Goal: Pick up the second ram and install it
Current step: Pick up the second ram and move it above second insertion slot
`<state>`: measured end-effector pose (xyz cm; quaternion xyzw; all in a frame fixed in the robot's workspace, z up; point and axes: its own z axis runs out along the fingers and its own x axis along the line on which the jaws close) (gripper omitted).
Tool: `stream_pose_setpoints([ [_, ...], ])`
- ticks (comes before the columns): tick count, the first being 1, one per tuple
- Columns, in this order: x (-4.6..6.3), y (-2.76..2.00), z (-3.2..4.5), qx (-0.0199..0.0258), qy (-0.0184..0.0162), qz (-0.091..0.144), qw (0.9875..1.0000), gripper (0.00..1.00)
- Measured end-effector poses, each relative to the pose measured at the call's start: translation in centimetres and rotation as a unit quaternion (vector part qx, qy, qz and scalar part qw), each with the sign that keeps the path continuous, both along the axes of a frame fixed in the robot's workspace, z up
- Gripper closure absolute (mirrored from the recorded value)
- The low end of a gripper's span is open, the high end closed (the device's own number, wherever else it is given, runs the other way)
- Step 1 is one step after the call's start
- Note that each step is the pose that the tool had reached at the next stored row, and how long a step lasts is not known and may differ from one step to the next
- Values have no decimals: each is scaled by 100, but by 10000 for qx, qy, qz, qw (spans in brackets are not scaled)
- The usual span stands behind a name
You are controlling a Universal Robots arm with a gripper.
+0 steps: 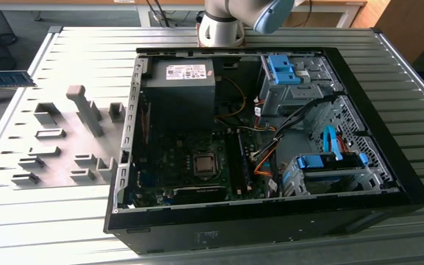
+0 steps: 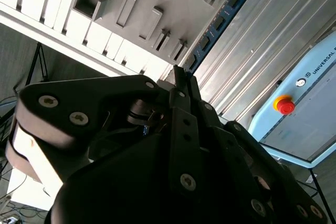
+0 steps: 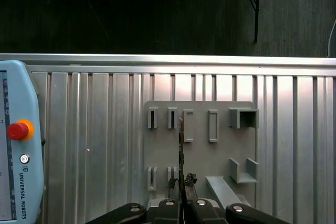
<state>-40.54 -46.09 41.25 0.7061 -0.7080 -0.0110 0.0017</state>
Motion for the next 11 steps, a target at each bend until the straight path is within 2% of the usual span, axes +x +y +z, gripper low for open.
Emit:
stream_pose_setpoints([
  [11,106,0,0,0,0,0,10000,86],
])
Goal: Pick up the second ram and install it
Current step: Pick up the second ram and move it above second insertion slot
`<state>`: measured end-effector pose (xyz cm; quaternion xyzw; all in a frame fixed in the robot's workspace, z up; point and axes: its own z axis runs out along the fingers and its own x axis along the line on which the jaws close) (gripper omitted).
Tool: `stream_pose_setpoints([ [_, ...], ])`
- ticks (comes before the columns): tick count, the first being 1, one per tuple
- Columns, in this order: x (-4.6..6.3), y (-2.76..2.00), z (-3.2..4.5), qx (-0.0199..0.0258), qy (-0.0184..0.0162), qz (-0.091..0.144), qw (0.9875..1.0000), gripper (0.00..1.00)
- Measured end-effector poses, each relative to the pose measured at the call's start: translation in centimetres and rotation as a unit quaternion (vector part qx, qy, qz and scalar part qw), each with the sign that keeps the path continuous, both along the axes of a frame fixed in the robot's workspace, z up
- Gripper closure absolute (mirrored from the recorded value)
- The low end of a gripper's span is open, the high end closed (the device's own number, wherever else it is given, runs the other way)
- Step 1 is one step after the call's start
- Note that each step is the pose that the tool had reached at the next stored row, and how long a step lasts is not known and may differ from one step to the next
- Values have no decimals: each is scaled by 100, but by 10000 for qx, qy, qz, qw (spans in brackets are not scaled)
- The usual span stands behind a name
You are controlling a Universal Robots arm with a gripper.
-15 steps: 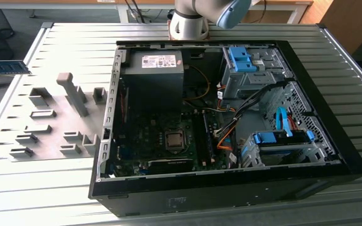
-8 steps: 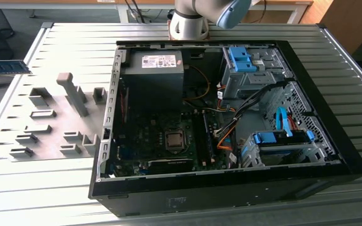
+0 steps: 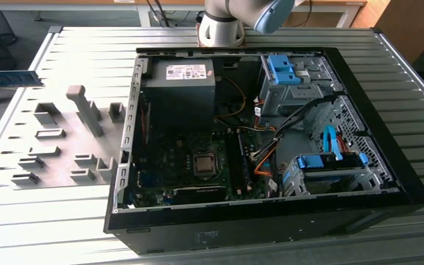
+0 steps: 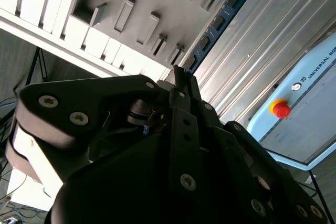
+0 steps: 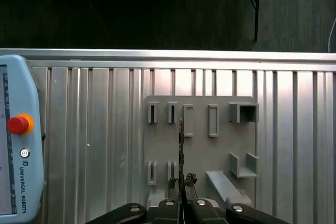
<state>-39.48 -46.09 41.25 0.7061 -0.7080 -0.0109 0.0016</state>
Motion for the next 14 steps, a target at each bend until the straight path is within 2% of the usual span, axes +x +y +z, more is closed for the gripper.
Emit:
stream_pose_setpoints([
  [14,94,0,0,0,0,0,10000,86],
])
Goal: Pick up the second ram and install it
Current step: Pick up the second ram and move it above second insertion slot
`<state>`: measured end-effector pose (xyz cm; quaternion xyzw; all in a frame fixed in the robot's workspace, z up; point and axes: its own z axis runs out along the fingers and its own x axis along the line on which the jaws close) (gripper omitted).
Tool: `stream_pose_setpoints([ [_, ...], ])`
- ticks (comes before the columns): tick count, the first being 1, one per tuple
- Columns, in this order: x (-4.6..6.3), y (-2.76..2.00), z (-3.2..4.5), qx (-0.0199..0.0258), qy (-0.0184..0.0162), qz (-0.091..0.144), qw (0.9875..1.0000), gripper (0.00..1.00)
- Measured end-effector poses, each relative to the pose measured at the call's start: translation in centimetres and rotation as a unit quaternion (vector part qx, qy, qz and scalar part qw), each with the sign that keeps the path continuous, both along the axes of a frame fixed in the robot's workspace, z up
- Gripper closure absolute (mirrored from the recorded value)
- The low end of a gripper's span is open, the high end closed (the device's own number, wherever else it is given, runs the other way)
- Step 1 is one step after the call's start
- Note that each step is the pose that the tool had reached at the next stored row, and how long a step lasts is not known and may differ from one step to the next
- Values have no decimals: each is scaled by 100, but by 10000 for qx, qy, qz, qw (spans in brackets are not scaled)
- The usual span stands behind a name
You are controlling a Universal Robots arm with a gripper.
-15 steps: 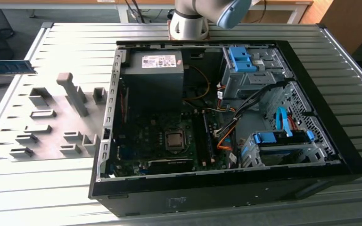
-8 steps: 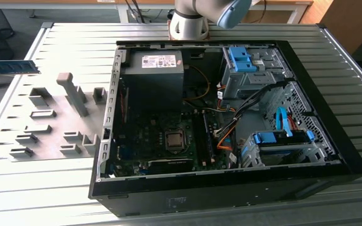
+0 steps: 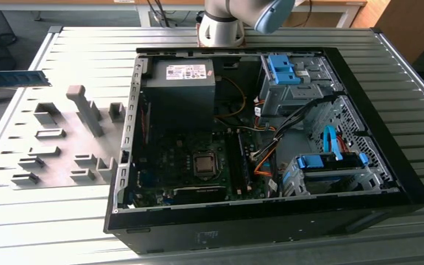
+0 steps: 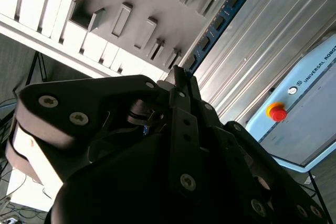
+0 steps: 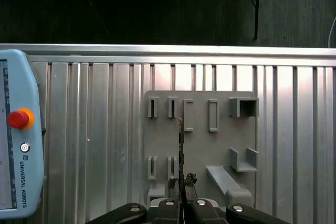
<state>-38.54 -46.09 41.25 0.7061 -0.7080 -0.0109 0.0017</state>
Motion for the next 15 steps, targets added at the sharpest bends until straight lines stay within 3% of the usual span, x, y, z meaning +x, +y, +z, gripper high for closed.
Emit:
stream_pose_setpoints([
  [15,77,0,0,0,0,0,10000,86],
])
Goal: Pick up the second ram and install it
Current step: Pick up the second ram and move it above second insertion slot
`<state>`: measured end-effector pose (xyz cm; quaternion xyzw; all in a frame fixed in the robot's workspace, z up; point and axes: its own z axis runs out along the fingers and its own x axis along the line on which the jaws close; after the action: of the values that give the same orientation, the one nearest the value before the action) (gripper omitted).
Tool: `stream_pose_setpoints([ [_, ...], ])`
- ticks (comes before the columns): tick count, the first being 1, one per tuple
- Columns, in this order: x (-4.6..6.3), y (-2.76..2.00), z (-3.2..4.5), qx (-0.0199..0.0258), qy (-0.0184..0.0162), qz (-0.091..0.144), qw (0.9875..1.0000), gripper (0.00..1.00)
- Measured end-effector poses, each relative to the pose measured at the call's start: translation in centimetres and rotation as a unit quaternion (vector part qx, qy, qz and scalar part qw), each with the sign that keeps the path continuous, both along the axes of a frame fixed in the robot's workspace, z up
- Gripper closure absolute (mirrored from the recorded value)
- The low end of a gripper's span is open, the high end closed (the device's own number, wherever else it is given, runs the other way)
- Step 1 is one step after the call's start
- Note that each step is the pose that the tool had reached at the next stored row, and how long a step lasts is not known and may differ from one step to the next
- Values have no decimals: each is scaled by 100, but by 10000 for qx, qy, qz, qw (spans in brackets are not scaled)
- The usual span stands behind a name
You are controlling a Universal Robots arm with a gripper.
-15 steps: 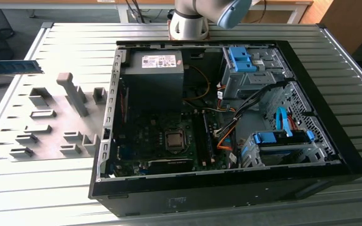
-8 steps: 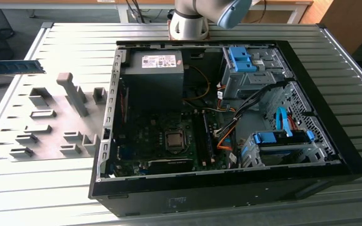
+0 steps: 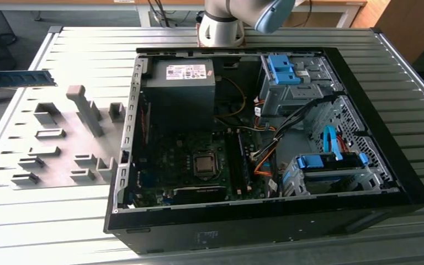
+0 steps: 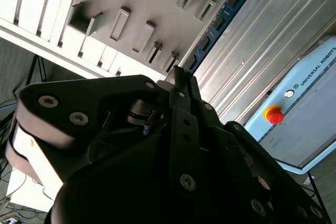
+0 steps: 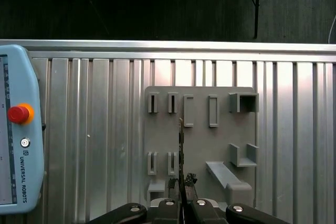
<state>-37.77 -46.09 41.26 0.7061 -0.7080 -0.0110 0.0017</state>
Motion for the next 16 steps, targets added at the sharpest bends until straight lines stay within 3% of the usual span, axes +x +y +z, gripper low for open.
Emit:
stream_pose_setpoints([
  [16,51,0,0,0,0,0,10000,86],
])
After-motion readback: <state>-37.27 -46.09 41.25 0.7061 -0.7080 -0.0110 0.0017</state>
